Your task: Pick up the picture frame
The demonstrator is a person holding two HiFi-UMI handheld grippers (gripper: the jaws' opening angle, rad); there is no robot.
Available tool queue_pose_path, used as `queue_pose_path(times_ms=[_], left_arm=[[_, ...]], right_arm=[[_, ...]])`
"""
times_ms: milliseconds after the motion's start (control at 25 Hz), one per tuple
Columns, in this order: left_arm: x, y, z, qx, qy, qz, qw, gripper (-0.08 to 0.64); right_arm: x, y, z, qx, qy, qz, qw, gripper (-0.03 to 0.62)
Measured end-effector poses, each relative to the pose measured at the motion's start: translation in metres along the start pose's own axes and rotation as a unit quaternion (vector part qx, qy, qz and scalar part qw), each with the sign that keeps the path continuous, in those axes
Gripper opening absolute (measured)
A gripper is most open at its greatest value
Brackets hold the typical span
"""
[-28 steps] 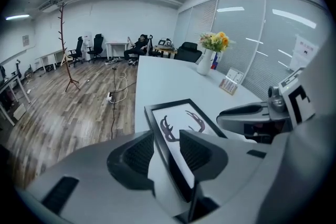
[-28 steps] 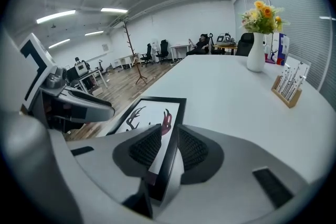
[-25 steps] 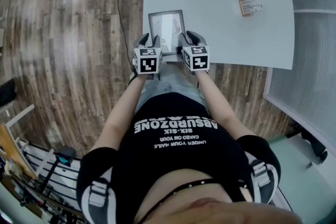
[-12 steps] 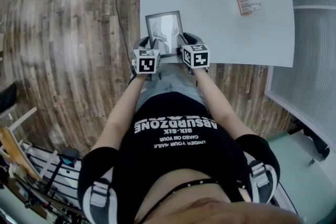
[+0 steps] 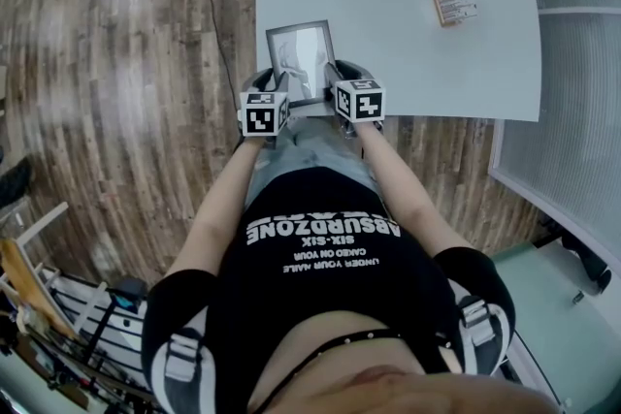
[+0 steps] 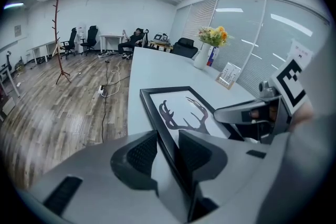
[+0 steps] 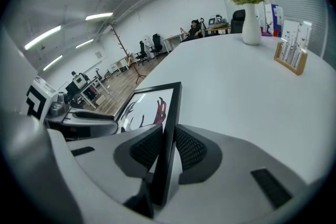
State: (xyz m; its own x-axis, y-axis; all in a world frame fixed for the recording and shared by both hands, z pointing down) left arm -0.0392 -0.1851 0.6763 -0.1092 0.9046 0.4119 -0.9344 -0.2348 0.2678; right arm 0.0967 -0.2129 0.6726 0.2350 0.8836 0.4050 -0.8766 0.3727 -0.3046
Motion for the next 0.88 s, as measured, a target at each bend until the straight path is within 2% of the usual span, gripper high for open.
queue_pose_path(times_ms=[280, 520, 880], left_arm=[[0.002, -0.002, -0.006, 0.008, 0.029, -0.007, 0.9995, 0.13], [-0.019, 0.004, -0.021, 0.015, 0.011, -0.02, 0.9996, 0.115], [-0.038, -0.002, -0.055, 0.02, -0.015, -0.012, 0.9996, 0.114]], right_arm=[[-0.001, 0.004, -0.009, 0.015, 0.031, 0.013, 0.999, 0.086], [-0.011, 0.011, -0.02, 0.019, 0.025, 0.038, 0.999, 0.086], [-0.031, 0.026, -0.057, 0.021, 0.013, 0.058, 0.998, 0.086]])
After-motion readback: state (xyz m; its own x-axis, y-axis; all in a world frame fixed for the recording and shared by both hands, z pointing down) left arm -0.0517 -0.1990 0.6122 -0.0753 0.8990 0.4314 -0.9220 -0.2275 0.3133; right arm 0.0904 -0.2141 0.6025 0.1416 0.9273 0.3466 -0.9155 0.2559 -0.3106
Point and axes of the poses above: the fingertips, and each gripper's own axes: z forward along the fingers, y to its left, x out of its underside, the point moved 1 cm from there along -z, backward along the fingers, and after that the axes turned 13 degrees about y, right-handed, at the moved point
